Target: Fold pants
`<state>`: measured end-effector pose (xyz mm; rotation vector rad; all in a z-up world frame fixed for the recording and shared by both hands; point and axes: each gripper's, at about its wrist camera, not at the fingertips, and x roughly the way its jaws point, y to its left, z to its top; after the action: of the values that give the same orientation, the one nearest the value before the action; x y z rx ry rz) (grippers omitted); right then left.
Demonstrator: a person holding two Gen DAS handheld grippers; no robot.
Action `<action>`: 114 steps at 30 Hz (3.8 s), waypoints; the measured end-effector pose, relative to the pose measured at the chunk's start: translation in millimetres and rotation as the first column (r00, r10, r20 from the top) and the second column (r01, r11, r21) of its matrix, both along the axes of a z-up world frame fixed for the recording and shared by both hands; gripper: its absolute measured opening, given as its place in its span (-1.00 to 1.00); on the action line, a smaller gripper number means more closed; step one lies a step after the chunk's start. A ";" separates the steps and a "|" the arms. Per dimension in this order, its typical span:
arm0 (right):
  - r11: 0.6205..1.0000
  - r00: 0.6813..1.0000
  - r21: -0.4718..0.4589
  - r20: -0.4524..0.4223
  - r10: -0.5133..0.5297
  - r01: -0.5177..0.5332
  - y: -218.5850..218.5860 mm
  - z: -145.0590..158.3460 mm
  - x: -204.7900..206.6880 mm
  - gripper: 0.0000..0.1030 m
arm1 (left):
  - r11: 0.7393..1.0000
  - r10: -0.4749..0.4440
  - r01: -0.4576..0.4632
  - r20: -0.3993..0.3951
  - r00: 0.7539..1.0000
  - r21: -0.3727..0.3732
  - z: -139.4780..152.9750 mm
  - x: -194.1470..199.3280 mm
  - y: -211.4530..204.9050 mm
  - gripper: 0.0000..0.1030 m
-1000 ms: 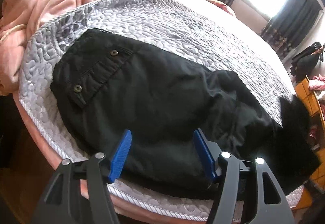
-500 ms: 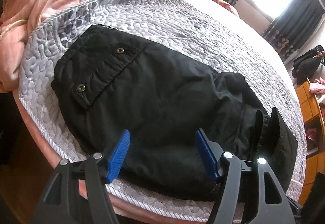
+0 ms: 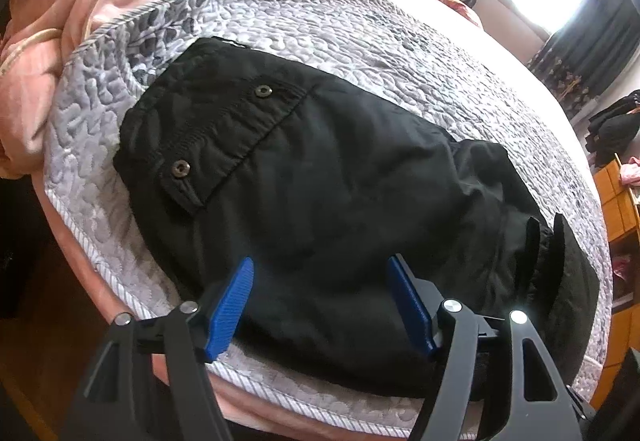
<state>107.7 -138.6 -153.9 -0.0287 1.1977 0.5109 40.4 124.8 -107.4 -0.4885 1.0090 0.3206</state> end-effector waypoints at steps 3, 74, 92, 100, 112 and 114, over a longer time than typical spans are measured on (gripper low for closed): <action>0.999 0.999 0.038 -0.032 -0.012 0.013 -2.6 -2.7 4.8 -0.70 | 1.000 0.006 -0.006 0.002 1.000 -0.004 -0.9 -0.7 3.4 0.40; 0.926 0.927 0.033 -0.031 -0.374 0.375 -243.9 32.8 23.8 -0.12 | 0.895 -0.444 0.444 -0.020 0.896 0.046 -8.3 53.8 -183.4 0.67; 0.997 0.991 0.037 -0.120 -0.061 0.066 -24.5 0.6 29.6 -0.17 | 0.996 0.085 -0.083 -0.045 0.995 0.038 -2.0 -12.0 94.2 0.66; 0.984 0.991 0.167 -0.125 -0.039 0.059 -34.7 36.5 22.1 -0.11 | 0.981 0.180 -0.181 -0.026 0.983 -0.065 -8.7 -38.0 142.2 0.65; 0.979 0.975 0.177 -0.211 -0.063 0.101 -2.8 3.4 27.8 -0.19 | 0.857 0.253 -0.232 -0.017 0.967 -0.461 -59.6 -36.2 177.4 0.46; 0.975 0.971 0.190 -0.229 -0.069 0.114 -5.8 1.0 29.9 -0.20 | 0.842 0.248 -0.212 0.008 0.969 -0.496 -62.0 -33.3 175.5 0.43</action>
<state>137.6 -144.4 -152.9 0.2630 1.3517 0.5625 7.1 300.3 -169.3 -1.0876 0.9600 0.2543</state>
